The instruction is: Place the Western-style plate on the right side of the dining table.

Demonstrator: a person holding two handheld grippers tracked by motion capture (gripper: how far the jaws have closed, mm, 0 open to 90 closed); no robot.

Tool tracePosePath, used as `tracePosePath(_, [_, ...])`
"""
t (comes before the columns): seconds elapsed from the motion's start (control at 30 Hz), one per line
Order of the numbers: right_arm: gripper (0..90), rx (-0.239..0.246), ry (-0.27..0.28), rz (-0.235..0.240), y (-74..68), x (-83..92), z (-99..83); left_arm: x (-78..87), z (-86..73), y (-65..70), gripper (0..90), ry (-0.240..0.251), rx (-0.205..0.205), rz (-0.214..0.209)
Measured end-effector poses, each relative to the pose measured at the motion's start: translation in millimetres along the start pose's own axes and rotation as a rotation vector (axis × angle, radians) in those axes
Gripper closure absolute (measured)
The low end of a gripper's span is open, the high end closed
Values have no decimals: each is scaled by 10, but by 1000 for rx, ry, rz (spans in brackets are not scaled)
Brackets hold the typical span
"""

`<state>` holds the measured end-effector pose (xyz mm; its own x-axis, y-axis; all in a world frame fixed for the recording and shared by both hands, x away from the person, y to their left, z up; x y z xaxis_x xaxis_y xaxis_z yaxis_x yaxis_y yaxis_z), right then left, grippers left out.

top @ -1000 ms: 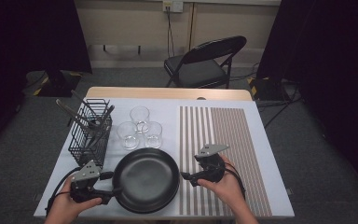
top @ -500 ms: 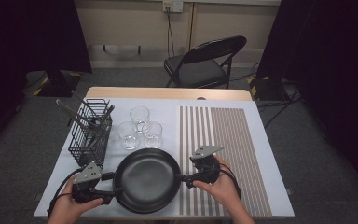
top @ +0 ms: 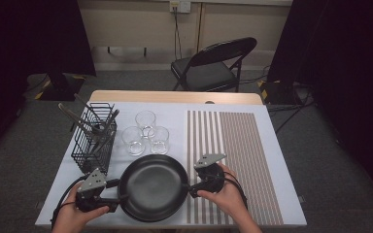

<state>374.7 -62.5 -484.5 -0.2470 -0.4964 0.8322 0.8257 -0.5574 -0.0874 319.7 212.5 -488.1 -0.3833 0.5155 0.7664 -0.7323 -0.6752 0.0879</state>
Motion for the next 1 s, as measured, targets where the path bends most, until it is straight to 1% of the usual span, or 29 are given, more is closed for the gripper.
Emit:
tracePosePath(0.07, [194,3,-6,-4,3,-4,-4,1,-1,-2,349,2,2,0])
tracePosePath(0.1, [196,-4,-6,-8,16,-5,-6,1,-2,-2,355,-1,-5,8])
tracePosePath(0.2, [216,-11,-8,-5,21,-8,-10,-2,0,1,356,-2,-13,11])
tracePosePath(0.23, [231,-11,-9,-3,23,-11,-14,-3,0,2,356,-4,-12,14])
tracePosePath(0.27, [234,-19,-13,3,19,-13,-19,-5,3,6,356,-2,-10,16])
tracePosePath(0.37, [243,-19,-14,1,17,-12,-17,-7,4,13,358,-4,-11,17])
tracePosePath(0.53, [245,-33,-12,5,24,-18,-19,-7,6,17,363,-10,-11,28])
tracePosePath(0.6, [257,-41,-12,17,20,-22,-21,-9,7,20,363,-12,-11,31])
tracePosePath(0.87, [279,-46,-20,15,11,-21,-19,-7,8,27,362,-20,-30,42])
tracePosePath(0.93, [288,-49,-26,23,-2,-21,-21,0,7,29,363,-25,-39,45])
tracePosePath(1.0, [289,-45,-26,25,-13,-28,-20,13,1,31,369,-32,-48,39])
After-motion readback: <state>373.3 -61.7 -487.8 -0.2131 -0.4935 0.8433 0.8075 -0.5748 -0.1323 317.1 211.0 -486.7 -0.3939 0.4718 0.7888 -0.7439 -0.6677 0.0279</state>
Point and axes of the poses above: each handheld gripper's, and its own axes: x roughly backward along the jaws, z roughly out of its top, y roughly to its right, the point moved 7 cm from there along -x, roughly forward along the jaws, and after that the axes turned 13 degrees about -y, right-handed, at the moved point
